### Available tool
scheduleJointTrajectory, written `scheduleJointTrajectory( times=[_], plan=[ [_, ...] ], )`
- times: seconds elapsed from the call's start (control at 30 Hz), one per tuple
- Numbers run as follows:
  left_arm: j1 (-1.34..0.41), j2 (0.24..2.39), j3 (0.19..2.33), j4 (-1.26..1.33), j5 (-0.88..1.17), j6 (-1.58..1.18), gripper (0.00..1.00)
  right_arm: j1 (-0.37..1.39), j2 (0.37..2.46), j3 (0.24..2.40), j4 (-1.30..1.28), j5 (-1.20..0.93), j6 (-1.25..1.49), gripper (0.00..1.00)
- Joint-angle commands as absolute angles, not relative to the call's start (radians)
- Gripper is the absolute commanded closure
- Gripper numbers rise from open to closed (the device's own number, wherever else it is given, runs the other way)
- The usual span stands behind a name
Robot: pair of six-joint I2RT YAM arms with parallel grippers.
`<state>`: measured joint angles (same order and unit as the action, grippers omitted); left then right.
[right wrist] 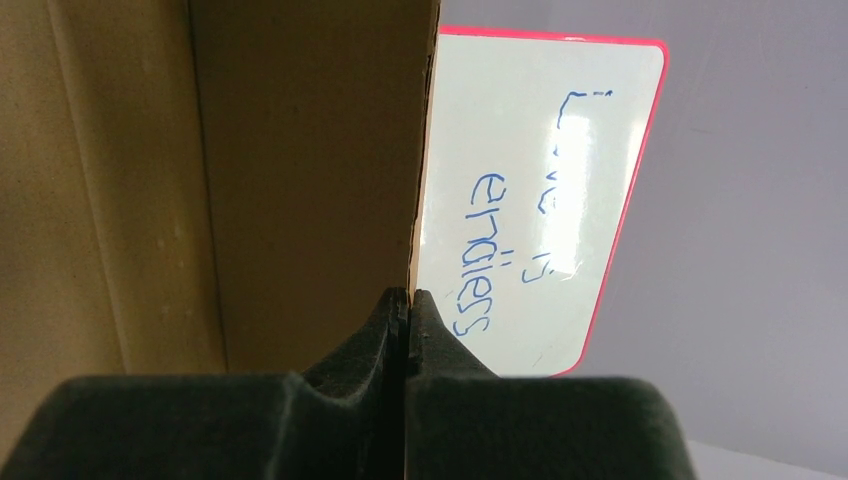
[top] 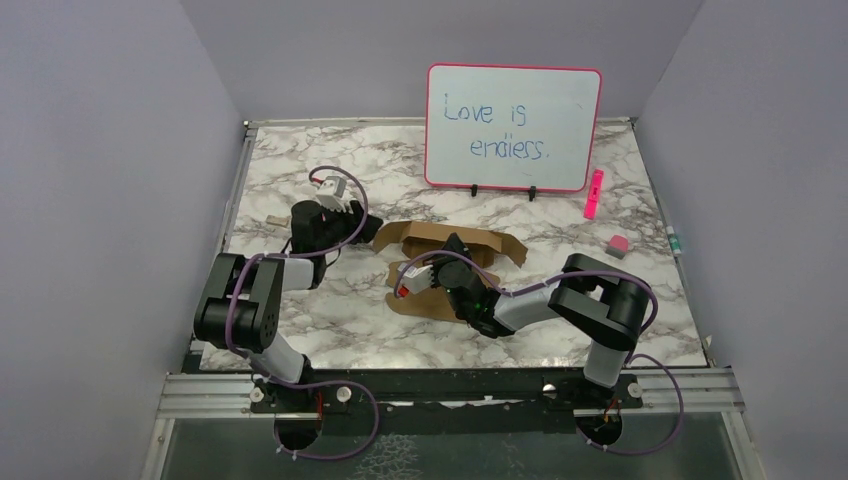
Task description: Fold the paper box
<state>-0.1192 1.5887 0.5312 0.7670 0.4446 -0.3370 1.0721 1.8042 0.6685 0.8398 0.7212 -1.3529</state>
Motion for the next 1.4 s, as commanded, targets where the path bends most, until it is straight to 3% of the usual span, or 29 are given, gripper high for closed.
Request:
scheduleJointTrajectory(
  times=[0.0, 0.73, 1.37],
  plan=[
    [-0.140, 1.599, 0.537, 0.789, 0.599, -0.295, 0.40, 1.072, 1.802, 0.667, 0.862, 0.710, -1.365, 0.98],
    [-0.269, 1.551, 0.443, 0.789, 0.589, -0.277, 0.43, 1.068, 1.785, 0.648, 0.905, 0.695, -1.396, 0.98],
    [-0.387, 1.573, 0.433, 0.847, 0.336, -0.227, 0.44, 1.071, 1.753, 0.653, 0.769, 0.686, -1.271, 0.98]
  ],
)
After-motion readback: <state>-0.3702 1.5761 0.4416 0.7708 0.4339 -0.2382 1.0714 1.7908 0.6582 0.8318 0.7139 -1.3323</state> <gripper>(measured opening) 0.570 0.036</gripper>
